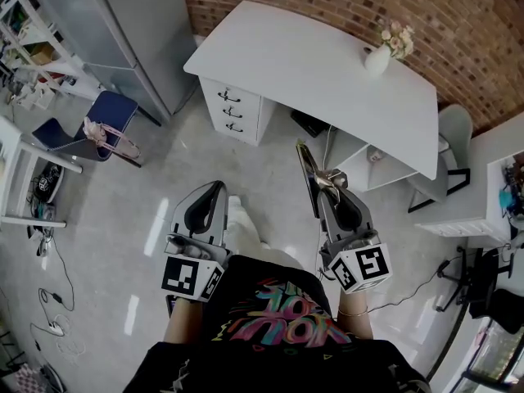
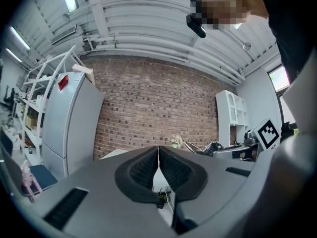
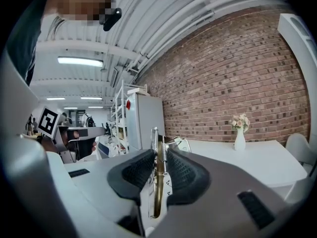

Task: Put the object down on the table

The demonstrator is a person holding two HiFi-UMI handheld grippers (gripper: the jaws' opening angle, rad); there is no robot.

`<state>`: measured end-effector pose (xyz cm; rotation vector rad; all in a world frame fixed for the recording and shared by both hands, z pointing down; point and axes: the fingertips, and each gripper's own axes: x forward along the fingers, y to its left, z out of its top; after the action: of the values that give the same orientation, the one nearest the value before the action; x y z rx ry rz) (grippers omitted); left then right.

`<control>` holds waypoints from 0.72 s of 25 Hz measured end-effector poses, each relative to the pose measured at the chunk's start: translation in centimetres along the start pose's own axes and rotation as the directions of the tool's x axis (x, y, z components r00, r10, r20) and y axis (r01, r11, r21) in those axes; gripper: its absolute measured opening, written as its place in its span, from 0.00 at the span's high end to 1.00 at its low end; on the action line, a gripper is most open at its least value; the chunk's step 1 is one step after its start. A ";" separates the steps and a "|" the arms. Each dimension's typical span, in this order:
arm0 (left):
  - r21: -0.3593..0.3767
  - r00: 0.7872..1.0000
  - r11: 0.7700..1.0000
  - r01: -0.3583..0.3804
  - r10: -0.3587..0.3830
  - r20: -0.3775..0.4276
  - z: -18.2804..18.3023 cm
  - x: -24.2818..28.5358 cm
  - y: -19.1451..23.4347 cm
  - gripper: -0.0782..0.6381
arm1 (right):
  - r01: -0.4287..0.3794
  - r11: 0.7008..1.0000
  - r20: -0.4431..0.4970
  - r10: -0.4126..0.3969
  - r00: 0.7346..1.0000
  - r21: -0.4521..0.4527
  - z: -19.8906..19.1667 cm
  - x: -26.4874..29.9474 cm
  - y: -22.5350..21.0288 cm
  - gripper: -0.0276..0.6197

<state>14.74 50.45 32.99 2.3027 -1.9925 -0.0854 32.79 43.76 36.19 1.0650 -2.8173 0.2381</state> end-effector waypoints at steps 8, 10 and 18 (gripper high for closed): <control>-0.014 1.000 1.000 0.023 -0.023 -0.003 0.9 7.9 6.7 0.85 | 0.011 1.000 -0.017 -0.011 1.000 -0.005 1.9 9.6 -2.4 0.80; -0.011 1.000 1.000 0.029 -0.029 0.002 1.6 10.3 9.0 0.85 | 0.008 1.000 -0.016 -0.008 1.000 -0.012 2.8 12.7 -2.9 0.80; -0.014 0.999 0.999 0.041 -0.041 0.009 3.1 17.7 18.7 0.85 | 0.014 1.000 -0.001 -0.014 1.000 -0.028 6.2 24.6 -3.6 0.80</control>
<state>-1.38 30.16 32.24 2.3388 -1.9427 -0.1129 16.48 24.07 34.64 1.0776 -2.8026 0.1978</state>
